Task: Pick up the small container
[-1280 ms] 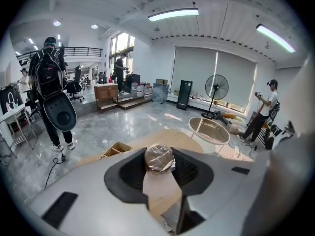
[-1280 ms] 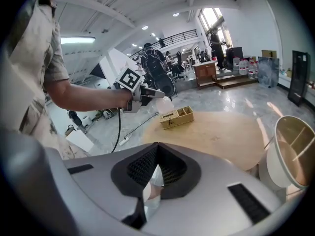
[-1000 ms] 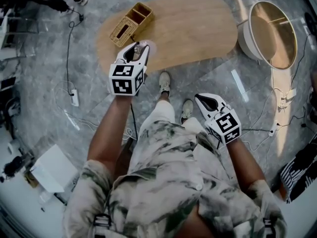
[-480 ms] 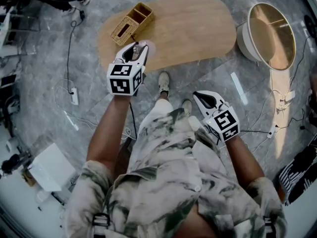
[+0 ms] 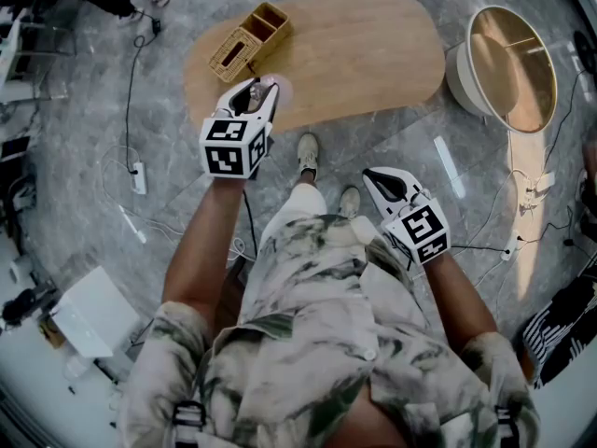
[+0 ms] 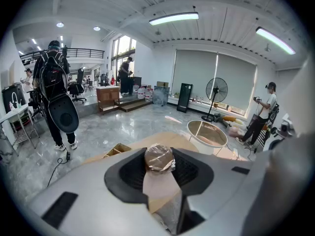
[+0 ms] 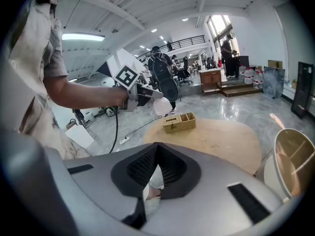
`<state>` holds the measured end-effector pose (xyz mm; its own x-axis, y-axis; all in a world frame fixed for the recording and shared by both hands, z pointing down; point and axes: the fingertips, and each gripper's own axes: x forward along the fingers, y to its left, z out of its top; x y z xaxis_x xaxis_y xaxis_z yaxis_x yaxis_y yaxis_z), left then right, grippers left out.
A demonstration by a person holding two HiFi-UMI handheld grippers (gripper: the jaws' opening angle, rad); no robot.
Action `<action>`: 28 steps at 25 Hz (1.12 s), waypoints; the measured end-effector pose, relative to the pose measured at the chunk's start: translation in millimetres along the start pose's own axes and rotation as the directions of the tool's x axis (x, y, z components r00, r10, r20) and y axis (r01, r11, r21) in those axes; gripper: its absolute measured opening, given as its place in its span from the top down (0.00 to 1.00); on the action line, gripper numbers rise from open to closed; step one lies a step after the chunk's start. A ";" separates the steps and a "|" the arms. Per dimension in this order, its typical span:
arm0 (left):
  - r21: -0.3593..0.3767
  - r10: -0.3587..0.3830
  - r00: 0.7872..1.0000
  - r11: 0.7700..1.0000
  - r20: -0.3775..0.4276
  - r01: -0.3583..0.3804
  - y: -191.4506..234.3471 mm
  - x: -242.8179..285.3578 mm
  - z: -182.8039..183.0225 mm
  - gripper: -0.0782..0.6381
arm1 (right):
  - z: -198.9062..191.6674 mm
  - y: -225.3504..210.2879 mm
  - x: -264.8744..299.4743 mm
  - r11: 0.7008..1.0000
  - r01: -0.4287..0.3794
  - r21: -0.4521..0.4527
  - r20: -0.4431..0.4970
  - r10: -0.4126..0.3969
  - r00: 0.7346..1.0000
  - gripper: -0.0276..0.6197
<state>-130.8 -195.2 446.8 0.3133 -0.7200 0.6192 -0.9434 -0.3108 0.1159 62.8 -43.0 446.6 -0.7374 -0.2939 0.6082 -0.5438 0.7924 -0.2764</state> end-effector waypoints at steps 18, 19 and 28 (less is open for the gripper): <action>-0.008 -0.012 1.000 1.000 -0.007 0.012 -1.2 5.2 -3.1 0.68 | -0.6 2.6 5.4 1.000 -0.006 -0.012 -0.009 0.006 1.000 0.93; -0.007 -0.013 1.000 1.000 -0.008 0.013 -0.8 5.2 -3.3 0.68 | -0.1 3.1 6.1 1.000 -0.007 -0.013 -0.009 0.006 1.000 0.93; -0.009 -0.019 1.000 1.000 -0.014 0.019 4.3 9.5 -5.4 0.68 | 0.9 0.9 10.8 1.000 -0.002 -0.021 -0.021 0.001 1.000 0.93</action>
<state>-132.4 -200.1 457.4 0.3294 -0.7052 0.6278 -0.9383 -0.3189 0.1341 54.0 -46.0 452.3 -0.7293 -0.2813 0.6237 -0.5342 0.8037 -0.2621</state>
